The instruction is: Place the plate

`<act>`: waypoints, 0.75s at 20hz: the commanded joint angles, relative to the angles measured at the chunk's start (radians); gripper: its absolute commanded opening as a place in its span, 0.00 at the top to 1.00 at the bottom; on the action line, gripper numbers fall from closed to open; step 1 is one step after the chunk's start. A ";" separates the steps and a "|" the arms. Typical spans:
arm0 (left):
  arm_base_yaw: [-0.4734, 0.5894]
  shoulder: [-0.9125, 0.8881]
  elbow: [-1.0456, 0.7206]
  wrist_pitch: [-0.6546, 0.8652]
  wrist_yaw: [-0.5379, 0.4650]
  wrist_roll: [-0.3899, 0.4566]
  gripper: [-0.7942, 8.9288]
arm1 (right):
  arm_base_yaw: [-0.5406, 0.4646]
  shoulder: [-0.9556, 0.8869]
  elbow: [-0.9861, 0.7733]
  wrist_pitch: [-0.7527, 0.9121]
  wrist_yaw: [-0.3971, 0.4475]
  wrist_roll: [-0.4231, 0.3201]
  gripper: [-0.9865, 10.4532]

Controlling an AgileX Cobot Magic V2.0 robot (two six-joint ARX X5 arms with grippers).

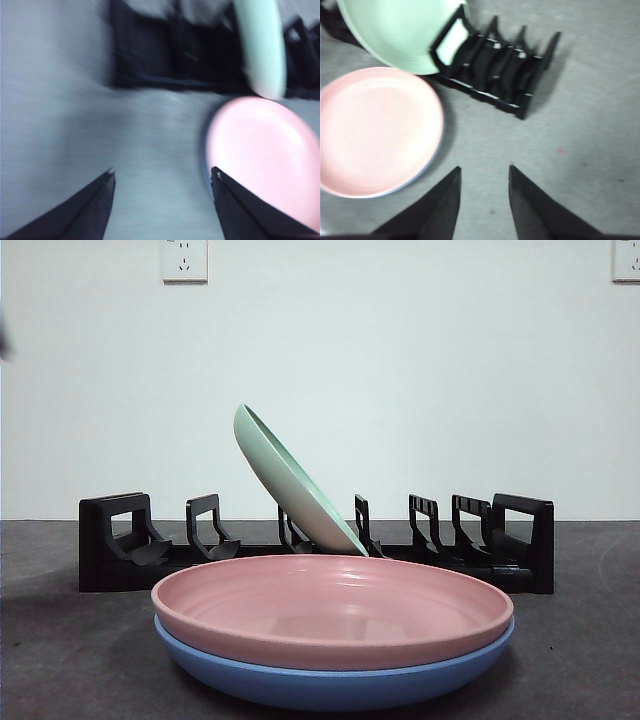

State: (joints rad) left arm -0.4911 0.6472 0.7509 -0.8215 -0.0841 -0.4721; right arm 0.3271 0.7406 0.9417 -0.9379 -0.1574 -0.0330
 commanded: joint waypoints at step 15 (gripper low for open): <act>0.113 -0.223 0.014 -0.149 -0.006 0.217 0.60 | 0.285 0.848 0.555 0.198 -0.180 0.138 0.70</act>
State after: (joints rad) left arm -0.3767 0.4236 0.7509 -0.9859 -0.0845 -0.2565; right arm 0.6044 1.5723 1.4738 -0.7444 -0.3370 0.0948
